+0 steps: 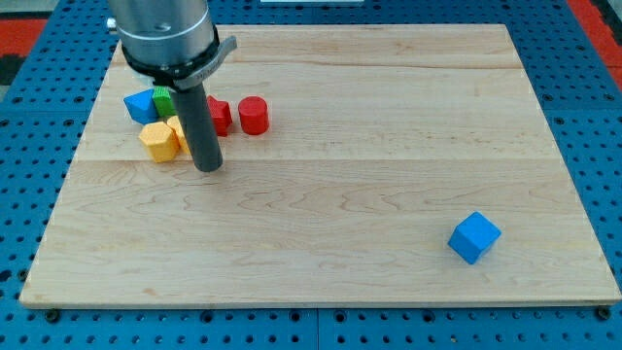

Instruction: Push the red star and the red circle towards the center of the board

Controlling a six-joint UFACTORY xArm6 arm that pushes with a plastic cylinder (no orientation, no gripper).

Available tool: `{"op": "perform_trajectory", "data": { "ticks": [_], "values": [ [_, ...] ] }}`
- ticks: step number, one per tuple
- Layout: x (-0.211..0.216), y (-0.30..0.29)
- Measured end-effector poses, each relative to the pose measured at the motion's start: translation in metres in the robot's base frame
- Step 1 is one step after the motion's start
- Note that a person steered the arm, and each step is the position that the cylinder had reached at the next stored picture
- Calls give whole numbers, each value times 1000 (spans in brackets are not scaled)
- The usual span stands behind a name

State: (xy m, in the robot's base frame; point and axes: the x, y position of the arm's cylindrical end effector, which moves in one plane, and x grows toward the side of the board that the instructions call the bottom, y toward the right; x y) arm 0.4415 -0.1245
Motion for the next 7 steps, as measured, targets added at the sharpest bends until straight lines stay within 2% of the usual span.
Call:
{"op": "perform_trajectory", "data": {
  "ticks": [1, 2, 3, 4, 5, 6, 7],
  "values": [
    [-28, 0],
    [-33, -3],
    [-53, -41],
    [-61, -55],
    [-68, -44],
    [-71, -2],
    [-70, 63]
  ]
}}
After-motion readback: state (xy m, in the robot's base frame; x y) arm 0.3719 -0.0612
